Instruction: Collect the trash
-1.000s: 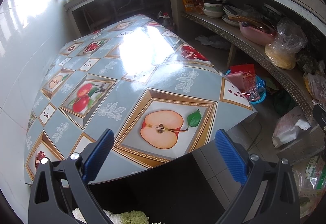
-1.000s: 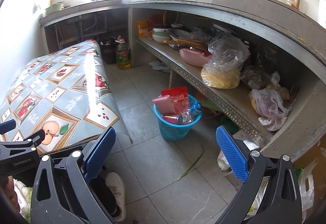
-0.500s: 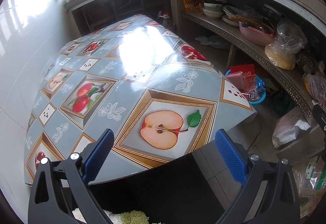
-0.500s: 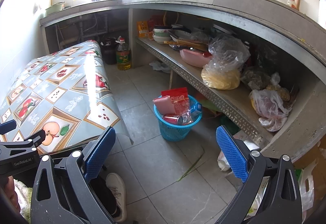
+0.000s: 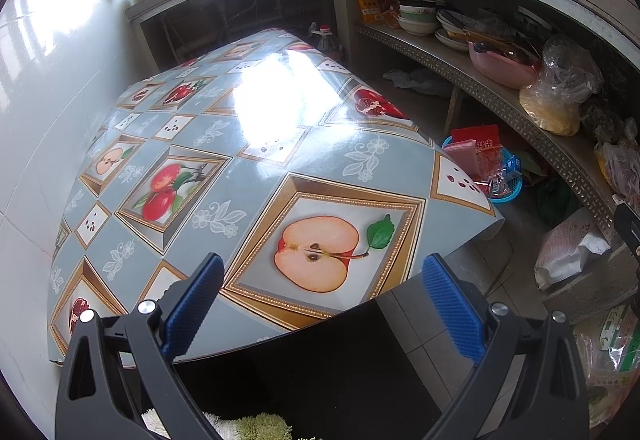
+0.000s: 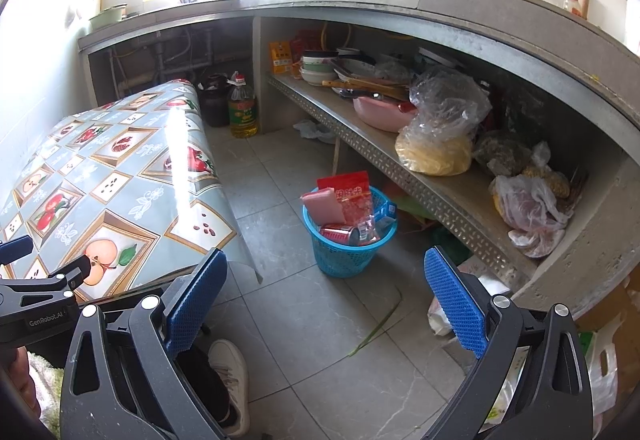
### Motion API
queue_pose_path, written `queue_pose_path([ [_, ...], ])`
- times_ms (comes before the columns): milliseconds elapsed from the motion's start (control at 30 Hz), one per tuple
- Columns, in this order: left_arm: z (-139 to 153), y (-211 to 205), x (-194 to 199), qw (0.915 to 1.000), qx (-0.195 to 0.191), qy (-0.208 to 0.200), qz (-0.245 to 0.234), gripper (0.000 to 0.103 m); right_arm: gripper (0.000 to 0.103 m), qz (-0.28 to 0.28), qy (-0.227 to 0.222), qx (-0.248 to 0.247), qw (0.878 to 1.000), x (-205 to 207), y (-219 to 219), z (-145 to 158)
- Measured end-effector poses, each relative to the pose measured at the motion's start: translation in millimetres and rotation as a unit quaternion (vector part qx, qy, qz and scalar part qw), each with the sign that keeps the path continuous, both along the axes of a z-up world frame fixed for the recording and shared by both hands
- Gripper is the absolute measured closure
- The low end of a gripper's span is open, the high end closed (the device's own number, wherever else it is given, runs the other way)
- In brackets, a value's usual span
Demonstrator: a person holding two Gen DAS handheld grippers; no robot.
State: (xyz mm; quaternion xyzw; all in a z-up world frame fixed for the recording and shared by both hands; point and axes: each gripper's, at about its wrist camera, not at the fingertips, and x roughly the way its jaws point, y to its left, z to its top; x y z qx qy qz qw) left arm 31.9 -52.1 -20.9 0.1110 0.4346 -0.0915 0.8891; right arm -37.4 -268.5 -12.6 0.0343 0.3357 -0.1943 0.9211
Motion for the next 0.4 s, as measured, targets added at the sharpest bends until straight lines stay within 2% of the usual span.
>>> queue_pose_path([
  [400,0.0,-0.5,1.0,1.0000,0.000,0.001,0.000,0.006,0.008,-0.001,0.000,0.000,1.000,-0.7,1.3,-0.6],
])
